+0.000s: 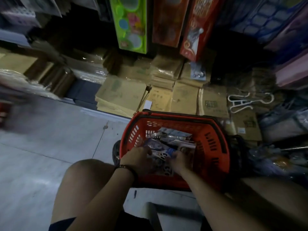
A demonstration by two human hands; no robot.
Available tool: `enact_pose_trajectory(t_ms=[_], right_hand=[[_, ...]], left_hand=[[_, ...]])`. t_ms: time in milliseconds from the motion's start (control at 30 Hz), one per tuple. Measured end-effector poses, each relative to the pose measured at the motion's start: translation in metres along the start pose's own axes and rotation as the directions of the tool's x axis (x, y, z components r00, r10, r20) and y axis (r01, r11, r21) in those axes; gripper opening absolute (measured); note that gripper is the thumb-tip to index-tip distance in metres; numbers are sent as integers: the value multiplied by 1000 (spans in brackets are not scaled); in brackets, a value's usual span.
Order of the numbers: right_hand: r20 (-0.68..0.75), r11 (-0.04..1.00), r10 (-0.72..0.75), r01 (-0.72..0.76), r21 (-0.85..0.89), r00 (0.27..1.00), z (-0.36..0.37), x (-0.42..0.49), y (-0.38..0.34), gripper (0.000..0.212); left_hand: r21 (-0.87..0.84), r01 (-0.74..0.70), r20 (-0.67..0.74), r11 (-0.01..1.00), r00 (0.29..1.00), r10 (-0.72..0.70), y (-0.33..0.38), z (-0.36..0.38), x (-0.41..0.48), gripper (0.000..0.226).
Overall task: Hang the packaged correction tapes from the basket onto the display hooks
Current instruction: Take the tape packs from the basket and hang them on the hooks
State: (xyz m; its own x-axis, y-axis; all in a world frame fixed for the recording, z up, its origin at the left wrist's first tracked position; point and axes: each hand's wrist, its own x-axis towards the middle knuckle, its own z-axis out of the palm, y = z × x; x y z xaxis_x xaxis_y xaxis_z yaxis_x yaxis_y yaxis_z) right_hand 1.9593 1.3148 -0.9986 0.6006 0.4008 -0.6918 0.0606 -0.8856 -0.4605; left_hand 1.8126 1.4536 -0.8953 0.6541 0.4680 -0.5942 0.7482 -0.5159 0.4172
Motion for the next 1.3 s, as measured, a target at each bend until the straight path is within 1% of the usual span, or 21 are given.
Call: enact_pose_trajectory(t_ms=[33,67,100,133,167,233,300,367,500,567,633,700,767,833,900,1000,1100,1167,1233,1267,1300], right_hand=[[8,995,61,-61,72,998,7,8,4,17],[11,979,118,-118,166,993,16,18,9,24],[16,953,163,-161,257,987,24,30,15,49],[22,919,199,-194,342,980,32,42,23,65],[29,885,216,-209,417,976,37,51,27,72],[39,825,244,-228,518,969,46,61,33,72],[36,807,264,-241,539,964,45,59,28,71],[27,819,263,-238,522,964,46,60,28,73],[19,796,302,-263,546,953,49,64,27,81],[35,759,335,-291,582,942,51,65,25,78],[74,711,353,-319,627,933,53,66,26,69],[74,684,360,-317,658,930,54,62,26,53],[39,694,340,-279,664,940,49,55,26,30],[-18,716,312,-222,662,950,37,43,22,17],[-107,763,251,-129,633,962,19,28,17,17],[-206,836,61,63,545,977,-13,2,9,20],[-244,876,-165,256,410,956,-49,-20,1,28],[-237,883,-286,351,311,929,-75,-33,-5,25],[-173,880,-380,413,235,908,-98,-45,-15,12],[-137,874,-419,439,208,898,-109,-52,-22,10],[-99,867,-453,464,183,886,-119,-59,-30,8]], left_hand=[[10,1,14,1000,1000,-2,-2,2,5,30],[12,5,19,1000,1000,-6,-2,2,8,30],[10,13,15,1000,1000,-13,-4,2,11,30],[7,21,10,1000,1000,-21,-5,3,14,29],[5,25,9,1000,1000,-25,-6,4,16,29],[4,25,21,1000,999,-25,-6,4,21,28],[-15,21,30,1000,999,-21,-5,5,26,29],[-38,16,34,999,999,-15,-4,5,29,29],[-44,17,48,999,999,-15,-4,5,32,28],[-48,17,49,999,999,-15,-3,5,31,30],[-60,16,53,998,999,-12,-3,4,31,30],[-72,18,58,997,998,-14,-2,1,30,31],[-75,20,49,997,999,-17,-2,-1,30,31],[-79,16,23,997,1000,-14,-1,-4,28,32],[-104,3,10,995,1000,-2,0,-6,25,37],[-176,-6,-11,984,1000,4,1,-13,24,44],[-242,-38,-116,970,993,10,1,-23,21,51],[-256,-92,-199,962,979,40,3,-28,16,72],[-249,-159,-249,955,964,95,5,-29,11,100],[-237,-186,-263,953,957,121,3,-26,13,107],[-233,-211,-275,949,951,144,3,-25,13,105]])
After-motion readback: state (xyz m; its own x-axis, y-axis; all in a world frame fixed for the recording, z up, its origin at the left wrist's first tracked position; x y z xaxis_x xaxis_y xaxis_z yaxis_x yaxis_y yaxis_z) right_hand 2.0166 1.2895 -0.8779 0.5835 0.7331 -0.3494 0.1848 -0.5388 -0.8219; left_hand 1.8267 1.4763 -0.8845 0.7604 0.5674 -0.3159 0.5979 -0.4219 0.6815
